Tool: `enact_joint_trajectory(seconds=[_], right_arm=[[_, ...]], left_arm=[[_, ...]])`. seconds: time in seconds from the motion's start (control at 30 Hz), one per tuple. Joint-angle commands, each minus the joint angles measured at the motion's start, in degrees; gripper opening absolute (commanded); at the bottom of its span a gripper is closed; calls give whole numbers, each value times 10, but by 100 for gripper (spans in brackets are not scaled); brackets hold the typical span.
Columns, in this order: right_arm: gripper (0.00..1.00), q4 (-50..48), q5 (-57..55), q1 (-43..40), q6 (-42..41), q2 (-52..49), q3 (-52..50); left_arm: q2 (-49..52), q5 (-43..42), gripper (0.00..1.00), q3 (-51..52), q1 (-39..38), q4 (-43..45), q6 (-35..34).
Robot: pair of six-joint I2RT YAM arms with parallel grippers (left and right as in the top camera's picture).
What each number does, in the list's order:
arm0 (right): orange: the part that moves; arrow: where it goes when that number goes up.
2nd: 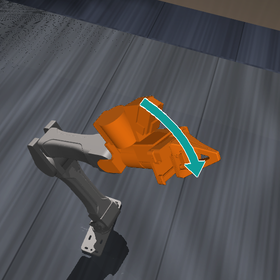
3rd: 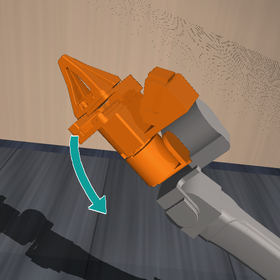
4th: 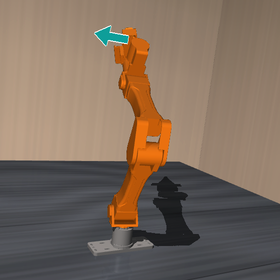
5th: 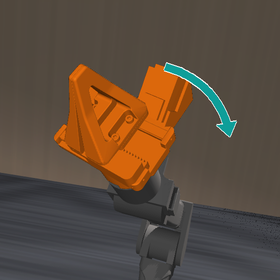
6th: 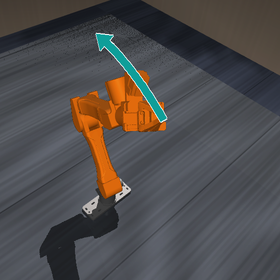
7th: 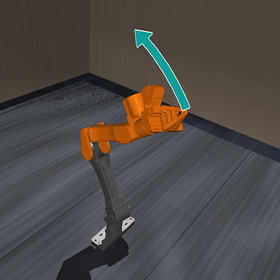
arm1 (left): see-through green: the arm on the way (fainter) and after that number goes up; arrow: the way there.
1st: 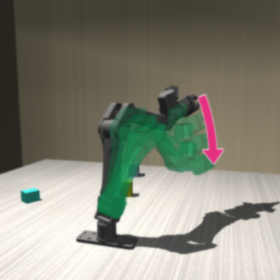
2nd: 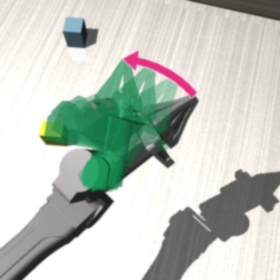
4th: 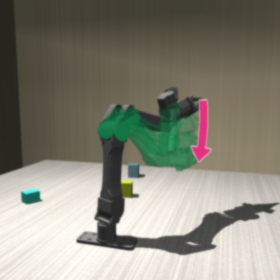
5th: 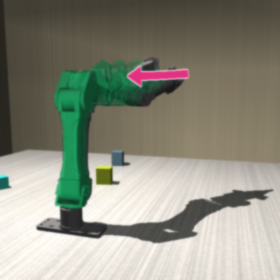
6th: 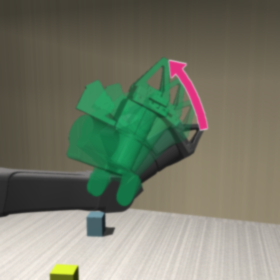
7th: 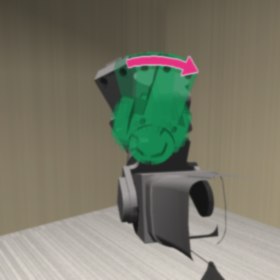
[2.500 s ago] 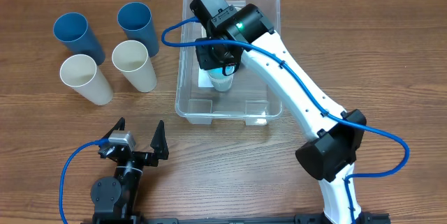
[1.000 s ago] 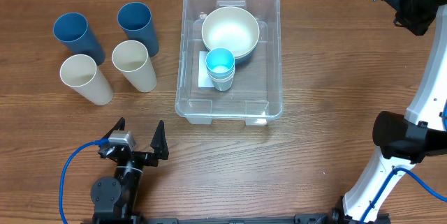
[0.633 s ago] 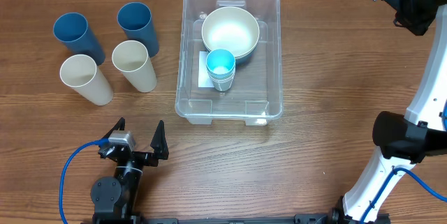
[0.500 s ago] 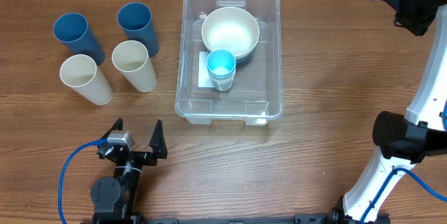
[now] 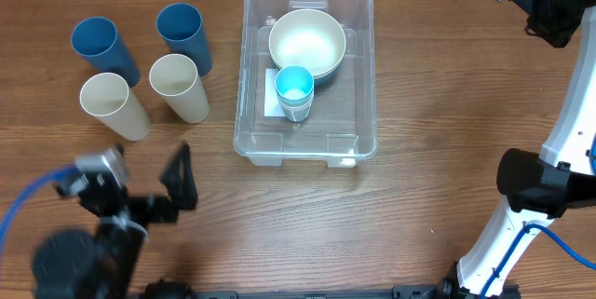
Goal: Pack container
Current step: 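Reach the left gripper to the front cream cup and grasp it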
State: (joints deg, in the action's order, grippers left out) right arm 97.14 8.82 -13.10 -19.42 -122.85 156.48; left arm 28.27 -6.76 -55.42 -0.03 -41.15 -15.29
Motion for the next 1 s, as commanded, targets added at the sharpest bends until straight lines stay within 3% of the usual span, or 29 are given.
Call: enact_joint_trajectory(seconds=[0.0, 0.13, 0.3, 0.47, 0.7, 0.8, 0.9, 0.97], right_arm=[[100, -1, 3, -2, 4, 22, 14], [100, -1, 3, -2, 4, 22, 14], [100, -1, 3, -2, 4, 22, 14], [100, -1, 3, -2, 4, 22, 14], [100, -1, 3, -2, 4, 22, 14], [100, -1, 3, -2, 4, 22, 14], [100, -1, 3, -2, 4, 22, 14], [100, -2, 3, -2, 4, 22, 14]], left_arm=[[183, 33, 100, -165, -3, -98, 55], [339, -54, 100, -273, -3, -152, 93], [464, -51, 100, -273, -3, -125, 146], [566, -44, 93, -273, -4, -124, 197], [656, -22, 90, -273, -4, -85, 200], [681, -20, 73, -273, -4, -85, 200], [706, -20, 29, -273, -4, -85, 196], [713, -20, 11, -273, -4, -85, 189]])
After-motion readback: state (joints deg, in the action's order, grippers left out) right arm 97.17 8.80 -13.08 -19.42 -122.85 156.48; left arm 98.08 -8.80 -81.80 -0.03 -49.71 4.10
